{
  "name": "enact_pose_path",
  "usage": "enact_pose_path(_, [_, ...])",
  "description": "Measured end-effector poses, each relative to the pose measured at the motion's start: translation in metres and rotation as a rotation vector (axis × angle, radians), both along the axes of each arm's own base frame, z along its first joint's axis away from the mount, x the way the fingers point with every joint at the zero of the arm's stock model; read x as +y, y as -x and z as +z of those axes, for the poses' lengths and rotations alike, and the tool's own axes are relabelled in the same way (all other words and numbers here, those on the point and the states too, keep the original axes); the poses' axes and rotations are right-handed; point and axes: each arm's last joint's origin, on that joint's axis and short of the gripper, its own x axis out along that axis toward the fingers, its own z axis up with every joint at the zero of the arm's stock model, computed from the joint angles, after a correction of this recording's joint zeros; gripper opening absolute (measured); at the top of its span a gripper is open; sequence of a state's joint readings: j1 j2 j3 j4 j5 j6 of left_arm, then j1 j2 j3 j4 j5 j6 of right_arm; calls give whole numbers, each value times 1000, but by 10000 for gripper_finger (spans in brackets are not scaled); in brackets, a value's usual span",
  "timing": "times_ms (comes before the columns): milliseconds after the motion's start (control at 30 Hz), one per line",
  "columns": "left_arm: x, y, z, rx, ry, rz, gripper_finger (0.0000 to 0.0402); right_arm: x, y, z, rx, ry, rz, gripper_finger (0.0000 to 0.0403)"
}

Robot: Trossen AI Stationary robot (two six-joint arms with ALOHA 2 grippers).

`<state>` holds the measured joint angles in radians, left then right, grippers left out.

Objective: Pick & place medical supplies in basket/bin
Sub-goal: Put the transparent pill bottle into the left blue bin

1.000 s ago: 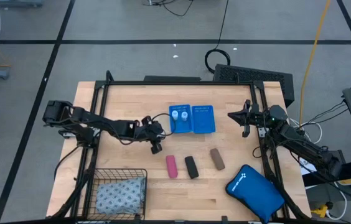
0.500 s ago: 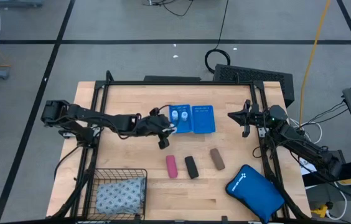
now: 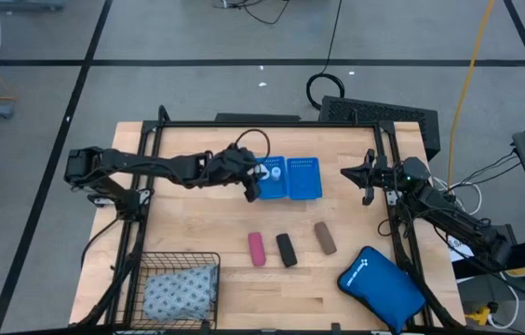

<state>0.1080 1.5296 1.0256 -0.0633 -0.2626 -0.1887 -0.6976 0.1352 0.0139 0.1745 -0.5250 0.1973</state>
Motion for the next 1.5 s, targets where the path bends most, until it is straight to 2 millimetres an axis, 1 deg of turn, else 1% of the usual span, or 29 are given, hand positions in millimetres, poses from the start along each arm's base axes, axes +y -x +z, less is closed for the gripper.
enact_pose_path(100, [1,-2,-10,50,9,2,154,0,0,0,0,0,-1,4])
enact_pose_path(167, [0,-7,-15,45,10,-4,157,0,0,0,0,0,0,4])
enact_pose_path(233, [-1,-10,-26,83,25,-15,153,0,0,0,-2,2,0,4])
enact_pose_path(333, [-1,-19,-41,94,53,-39,141,0,0,0,3,-3,-1,4])
enact_pose_path(433, [-1,-25,-55,113,61,-38,142,-1,-1,-1,9,-8,-1,4])
enact_pose_path(533, [0,-28,-67,151,67,-33,156,-1,-1,-1,12,-9,-1,4])
enact_pose_path(667, [1,-30,-77,178,71,-31,165,-1,-1,-1,13,-11,-1,4])
enact_pose_path(800, [4,-32,-87,201,76,-22,151,-1,-1,-1,13,-11,-1,4])
enact_pose_path(933, [6,-32,-91,212,82,-13,144,-1,-1,-2,13,-11,-1,4])
enact_pose_path(1167, [6,-33,-90,206,81,-14,187,-1,-1,-1,13,-11,-1,4])
enact_pose_path(1300, [6,-33,-90,206,81,-14,201,-1,-1,-1,13,-11,-1,4])
enact_pose_path(1500, [6,-33,-90,205,78,-16,192,-1,-1,-1,13,-11,-1,4])
